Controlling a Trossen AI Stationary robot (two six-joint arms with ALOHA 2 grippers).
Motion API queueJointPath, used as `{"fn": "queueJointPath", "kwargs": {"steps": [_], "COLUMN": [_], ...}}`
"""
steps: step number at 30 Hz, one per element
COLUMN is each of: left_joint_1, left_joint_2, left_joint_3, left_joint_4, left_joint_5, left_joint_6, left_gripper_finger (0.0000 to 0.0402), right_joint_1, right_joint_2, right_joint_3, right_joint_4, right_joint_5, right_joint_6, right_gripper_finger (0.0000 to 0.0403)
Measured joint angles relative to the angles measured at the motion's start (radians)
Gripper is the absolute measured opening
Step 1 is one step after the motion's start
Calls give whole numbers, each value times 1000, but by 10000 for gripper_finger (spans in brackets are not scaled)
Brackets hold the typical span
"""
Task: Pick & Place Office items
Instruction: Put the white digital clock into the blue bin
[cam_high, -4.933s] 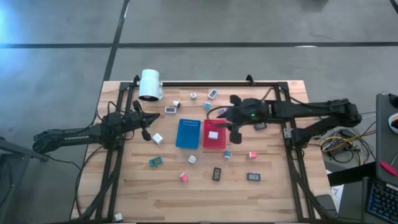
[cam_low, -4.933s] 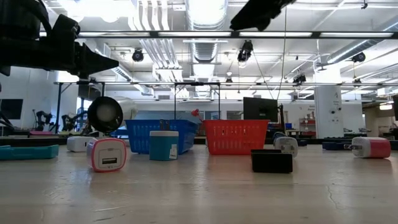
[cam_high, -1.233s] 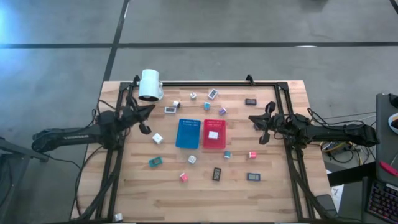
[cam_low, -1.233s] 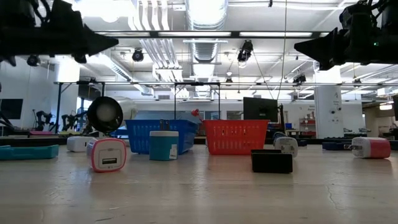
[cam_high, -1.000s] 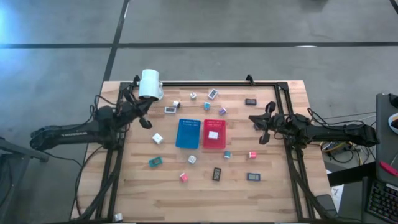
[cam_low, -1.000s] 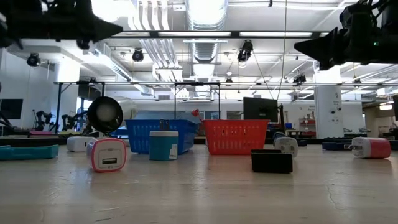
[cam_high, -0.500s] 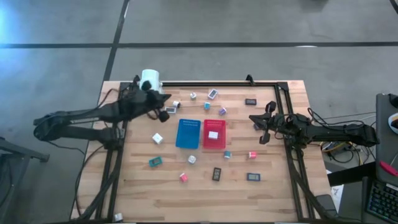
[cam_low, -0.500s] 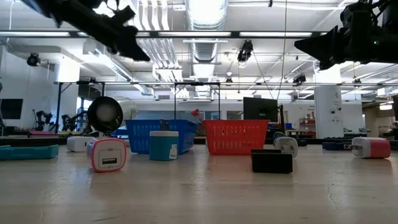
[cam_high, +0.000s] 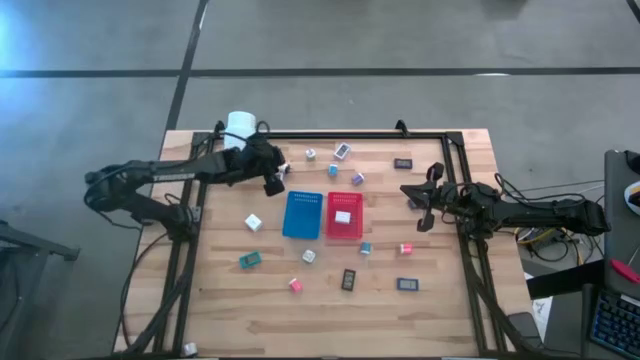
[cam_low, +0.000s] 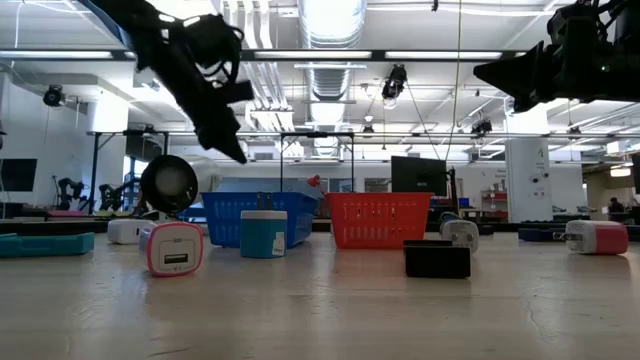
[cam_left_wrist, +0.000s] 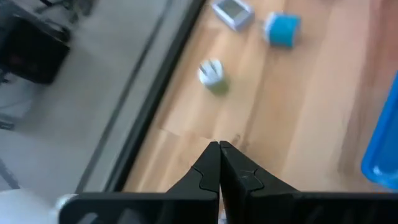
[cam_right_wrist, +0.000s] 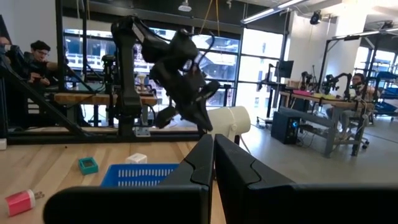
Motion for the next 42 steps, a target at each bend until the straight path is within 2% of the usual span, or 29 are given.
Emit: {"fn": "queueJointPath", "kwargs": {"steps": [6, 9, 14, 21, 34, 40, 42], "left_joint_1": [88, 136, 176, 178, 178, 178, 178], "left_joint_2": [38, 50, 54, 54, 54, 57, 61], "left_joint_3": [0, 0, -1, -1, -2, -3, -2], "left_joint_4": [-44, -71, -105, -121, -112, -107, -117], "left_joint_5": [194, 242, 243, 245, 245, 232, 224], "left_joint_6": [32, 56, 119, 193, 189, 76, 84], "left_gripper_finger": [5, 2, 3, 3, 9, 8, 6], "right_joint_1": [0, 0, 0, 0, 0, 0, 0], "right_joint_2": [0, 1, 1, 1, 1, 2, 2], "right_joint_3": [0, 0, 0, 0, 0, 0, 0], "right_joint_4": [-1, -4, -5, -6, -7, -7, -7], "right_joint_5": [0, 0, 0, 0, 0, 0, 0], "right_joint_6": [0, 0, 0, 0, 19, 26, 26], "right_gripper_finger": [8, 8, 8, 8, 8, 8, 8]}}
